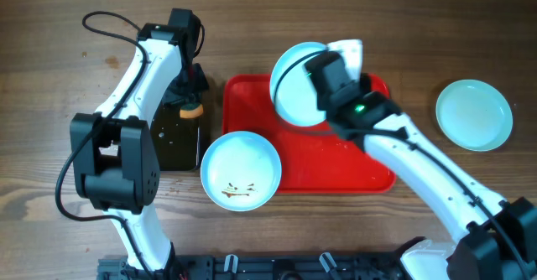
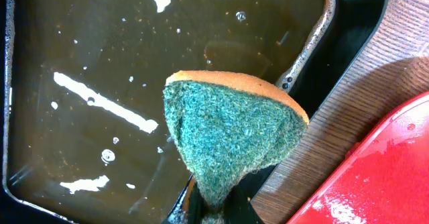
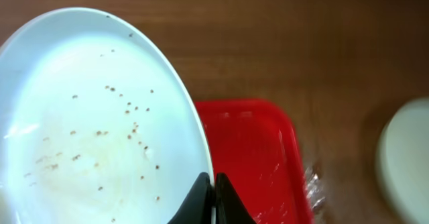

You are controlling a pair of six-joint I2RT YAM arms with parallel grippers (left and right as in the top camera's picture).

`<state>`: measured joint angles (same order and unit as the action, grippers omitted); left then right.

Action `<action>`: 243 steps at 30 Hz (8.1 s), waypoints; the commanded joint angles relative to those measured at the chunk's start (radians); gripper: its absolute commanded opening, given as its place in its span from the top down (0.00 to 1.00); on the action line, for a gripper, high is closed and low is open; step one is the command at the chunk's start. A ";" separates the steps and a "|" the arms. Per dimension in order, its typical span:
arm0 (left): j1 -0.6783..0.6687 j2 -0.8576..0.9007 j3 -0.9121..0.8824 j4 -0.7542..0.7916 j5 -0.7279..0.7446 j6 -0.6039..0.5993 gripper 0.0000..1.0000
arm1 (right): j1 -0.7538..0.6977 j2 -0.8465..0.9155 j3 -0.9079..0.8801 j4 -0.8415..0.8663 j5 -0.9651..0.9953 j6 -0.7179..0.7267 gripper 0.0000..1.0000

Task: Clean dirty plates on tray and stack at the side

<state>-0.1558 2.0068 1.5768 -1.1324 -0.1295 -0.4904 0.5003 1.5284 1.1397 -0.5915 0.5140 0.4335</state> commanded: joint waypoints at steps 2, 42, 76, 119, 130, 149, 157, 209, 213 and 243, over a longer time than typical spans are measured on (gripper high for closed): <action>0.002 0.007 -0.006 -0.007 0.006 0.011 0.96 | -0.310 0.008 0.010 -0.089 -0.196 0.225 0.96; 0.001 0.007 -0.006 0.000 0.051 -0.018 0.96 | -0.990 0.040 0.294 -0.419 -0.623 0.102 0.31; 0.097 0.055 -0.074 0.056 0.043 0.012 0.96 | -0.082 0.281 -0.145 -0.047 -1.302 -0.017 0.16; 0.096 0.055 -0.074 0.049 0.043 0.016 0.96 | 0.129 0.282 -0.204 0.145 -1.119 0.278 0.71; 0.096 0.055 -0.074 0.046 0.043 0.016 0.96 | 0.167 0.360 -0.204 0.163 -1.050 0.344 0.96; 0.148 0.055 -0.172 0.186 0.121 0.301 0.96 | -0.462 0.350 -0.204 0.023 -1.031 0.023 0.96; 0.176 0.035 -0.331 0.312 0.154 0.269 0.96 | -0.462 0.350 -0.204 0.009 -1.034 0.007 0.96; -0.592 0.264 -0.168 0.575 0.265 -0.070 0.96 | -0.269 0.285 0.036 -0.162 -0.552 -0.114 0.96; -0.532 0.264 -0.168 0.362 -0.064 -0.154 0.96 | -0.269 0.285 0.036 -0.158 -0.554 -0.117 0.95; -0.413 0.264 -0.168 0.446 -0.043 -0.093 0.96 | -0.269 0.285 0.036 -0.187 -0.549 -0.120 0.96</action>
<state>-0.6613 2.1452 1.4853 -0.6559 0.2176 -0.5709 0.2260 1.8343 1.1606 -0.7712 -0.0441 0.3267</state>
